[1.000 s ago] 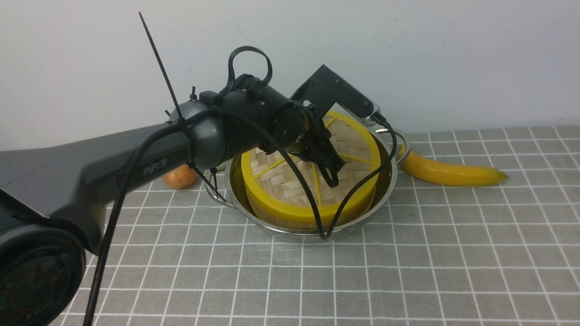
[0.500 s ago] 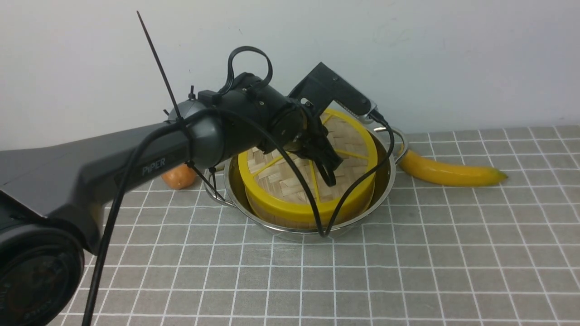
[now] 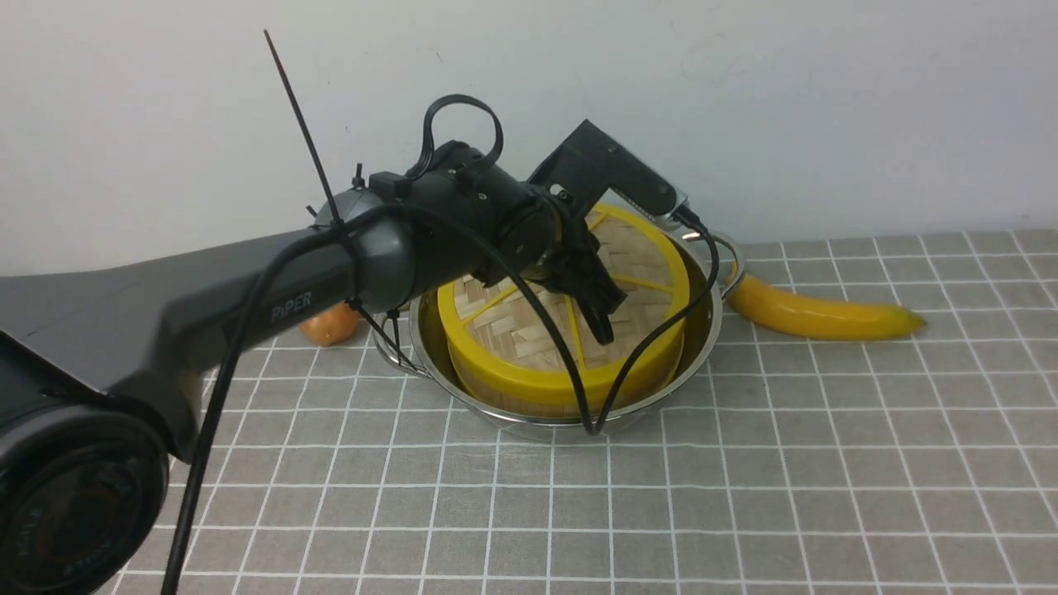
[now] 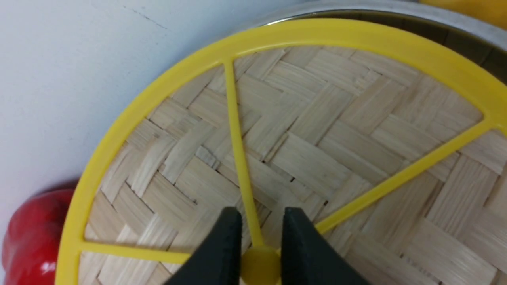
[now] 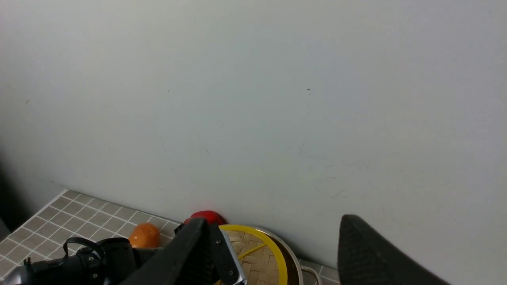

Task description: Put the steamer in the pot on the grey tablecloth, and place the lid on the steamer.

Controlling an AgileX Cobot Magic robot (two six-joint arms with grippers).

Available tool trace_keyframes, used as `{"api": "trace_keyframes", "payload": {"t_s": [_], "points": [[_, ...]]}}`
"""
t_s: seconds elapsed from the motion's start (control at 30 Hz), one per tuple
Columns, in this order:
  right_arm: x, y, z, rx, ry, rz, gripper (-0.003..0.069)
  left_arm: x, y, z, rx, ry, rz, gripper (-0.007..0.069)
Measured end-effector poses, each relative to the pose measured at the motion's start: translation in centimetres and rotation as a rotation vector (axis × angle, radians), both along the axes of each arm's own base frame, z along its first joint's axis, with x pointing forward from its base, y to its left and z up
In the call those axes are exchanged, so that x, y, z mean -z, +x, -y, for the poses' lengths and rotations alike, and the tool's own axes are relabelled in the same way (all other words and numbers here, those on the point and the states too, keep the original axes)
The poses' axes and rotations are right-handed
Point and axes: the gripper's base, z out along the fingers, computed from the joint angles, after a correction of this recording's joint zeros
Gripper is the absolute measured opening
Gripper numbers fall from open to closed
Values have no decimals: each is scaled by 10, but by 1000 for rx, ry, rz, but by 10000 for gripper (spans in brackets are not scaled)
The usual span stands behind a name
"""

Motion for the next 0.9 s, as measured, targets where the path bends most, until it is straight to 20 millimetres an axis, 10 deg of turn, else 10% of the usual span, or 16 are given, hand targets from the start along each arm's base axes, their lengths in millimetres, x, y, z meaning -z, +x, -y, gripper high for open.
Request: {"api": "trace_keyframes", "payload": {"t_s": [0.23,0.5,0.7,0.9], "points": [[0,0,0,0,0,0,432,-12,-3,-4,0,31,14,326],[3,-2,2,-14,-83,28,432,-120,-41,-35,-62,2,146,512],[45,-28,19,30,-215,-16,376,-204,-112,-89,-166,-21,193,213],[118,-67,46,141,-278,-22,260,-197,-179,-126,-171,-57,153,-18]]}}
